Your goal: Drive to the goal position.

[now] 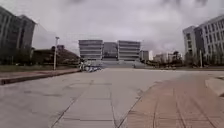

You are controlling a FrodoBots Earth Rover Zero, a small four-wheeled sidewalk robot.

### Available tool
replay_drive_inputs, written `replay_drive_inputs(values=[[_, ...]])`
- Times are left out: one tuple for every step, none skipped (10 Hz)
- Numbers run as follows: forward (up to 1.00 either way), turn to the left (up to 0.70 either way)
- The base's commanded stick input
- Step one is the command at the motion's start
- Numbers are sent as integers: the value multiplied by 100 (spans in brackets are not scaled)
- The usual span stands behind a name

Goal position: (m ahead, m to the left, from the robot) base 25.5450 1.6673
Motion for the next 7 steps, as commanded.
replay_drive_inputs(values=[[100,0],[100,0],[100,0],[100,0],[100,0],[100,0],[100,0]])
